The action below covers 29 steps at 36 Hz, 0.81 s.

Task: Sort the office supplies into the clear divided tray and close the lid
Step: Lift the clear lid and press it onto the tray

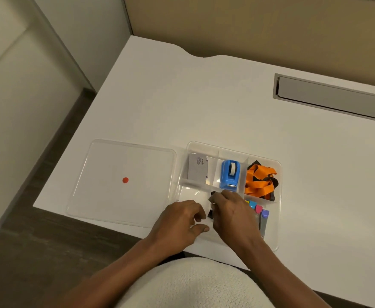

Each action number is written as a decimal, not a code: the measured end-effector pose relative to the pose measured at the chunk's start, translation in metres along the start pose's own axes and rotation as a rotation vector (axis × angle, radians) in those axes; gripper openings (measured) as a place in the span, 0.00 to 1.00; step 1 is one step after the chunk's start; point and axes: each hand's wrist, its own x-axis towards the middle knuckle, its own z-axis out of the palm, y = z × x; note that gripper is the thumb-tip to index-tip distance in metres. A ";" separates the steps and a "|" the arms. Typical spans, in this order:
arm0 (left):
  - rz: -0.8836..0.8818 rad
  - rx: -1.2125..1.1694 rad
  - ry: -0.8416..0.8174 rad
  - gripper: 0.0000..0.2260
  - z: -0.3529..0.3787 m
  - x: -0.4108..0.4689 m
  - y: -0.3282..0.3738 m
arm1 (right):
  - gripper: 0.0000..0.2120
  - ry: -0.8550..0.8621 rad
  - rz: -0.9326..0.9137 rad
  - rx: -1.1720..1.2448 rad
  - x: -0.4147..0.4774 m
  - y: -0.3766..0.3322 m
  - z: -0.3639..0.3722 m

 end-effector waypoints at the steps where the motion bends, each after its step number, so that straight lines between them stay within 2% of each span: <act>1: -0.026 -0.020 0.042 0.12 -0.009 -0.001 -0.002 | 0.16 0.019 0.001 0.071 0.004 -0.007 -0.004; 4: -0.121 -0.061 0.192 0.09 -0.041 -0.001 -0.016 | 0.11 0.051 -0.011 0.264 0.017 -0.029 -0.014; 8: -0.254 -0.055 0.370 0.07 -0.083 0.005 -0.042 | 0.15 0.014 -0.049 0.366 0.034 -0.052 -0.015; 13: -0.339 0.001 0.485 0.08 -0.119 0.013 -0.070 | 0.24 -0.060 -0.108 0.321 0.056 -0.074 -0.003; 15: -0.437 0.039 0.550 0.08 -0.156 -0.006 -0.123 | 0.27 -0.113 -0.148 0.244 0.080 -0.132 0.022; 18: -0.499 0.153 0.516 0.10 -0.156 0.000 -0.142 | 0.28 -0.116 -0.068 0.192 0.087 -0.139 0.035; 20: -0.586 0.194 0.477 0.16 -0.155 0.005 -0.145 | 0.28 -0.111 0.014 0.169 0.092 -0.141 0.041; 25: -0.723 0.244 0.445 0.31 -0.151 0.010 -0.157 | 0.42 -0.259 0.127 0.166 0.108 -0.151 0.050; 29: -0.838 0.205 0.383 0.39 -0.152 0.015 -0.170 | 0.45 -0.316 0.236 0.252 0.116 -0.161 0.055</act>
